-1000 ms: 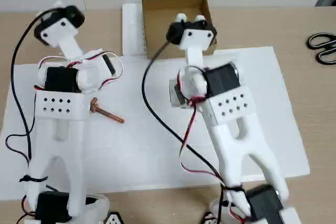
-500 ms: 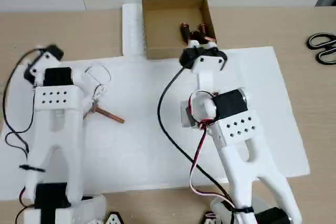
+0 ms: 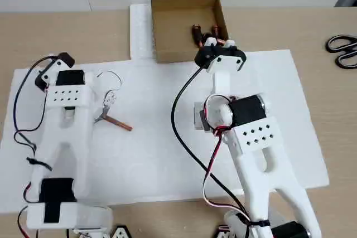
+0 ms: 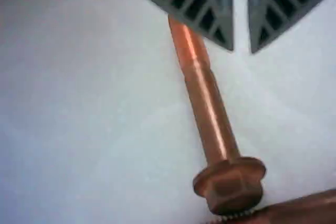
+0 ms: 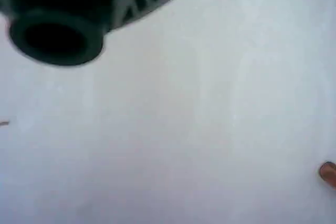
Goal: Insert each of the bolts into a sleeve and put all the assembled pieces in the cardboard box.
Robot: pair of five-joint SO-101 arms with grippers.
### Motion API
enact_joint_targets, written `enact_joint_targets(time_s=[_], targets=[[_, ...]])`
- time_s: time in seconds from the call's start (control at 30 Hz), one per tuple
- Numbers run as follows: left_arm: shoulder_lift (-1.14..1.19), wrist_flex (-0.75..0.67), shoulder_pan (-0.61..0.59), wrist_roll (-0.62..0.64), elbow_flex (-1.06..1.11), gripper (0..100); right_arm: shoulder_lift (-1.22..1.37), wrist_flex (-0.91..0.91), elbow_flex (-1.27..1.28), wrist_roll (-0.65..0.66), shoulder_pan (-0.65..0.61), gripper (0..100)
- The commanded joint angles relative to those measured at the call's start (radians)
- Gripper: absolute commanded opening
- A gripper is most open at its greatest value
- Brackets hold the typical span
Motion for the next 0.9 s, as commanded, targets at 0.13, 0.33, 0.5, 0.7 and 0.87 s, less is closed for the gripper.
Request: enact_joint_targets(time_s=[0.13, 0.33, 0.5, 0.7, 0.87], targets=[[0.068, -0.023, -0.005, 0.008, -0.008, 1, -0.031, -0.021, -0.002, 0.012, 0.008, 0.3], [0.078, -0.060, -0.003, 0.008, -0.007, 3, -0.031, -0.018, -0.002, 0.012, 0.008, 0.3], [0.075, -0.089, 0.003, 0.003, -0.007, 13, -0.031, -0.018, -0.002, 0.017, 0.010, 0.3], [0.081, -0.126, 0.002, 0.003, -0.004, 14, -0.031, -0.022, 0.014, 0.040, 0.028, 0.3], [0.095, -0.158, 0.002, 0.003, -0.005, 14, -0.031, -0.022, 0.012, 0.040, 0.047, 0.3]])
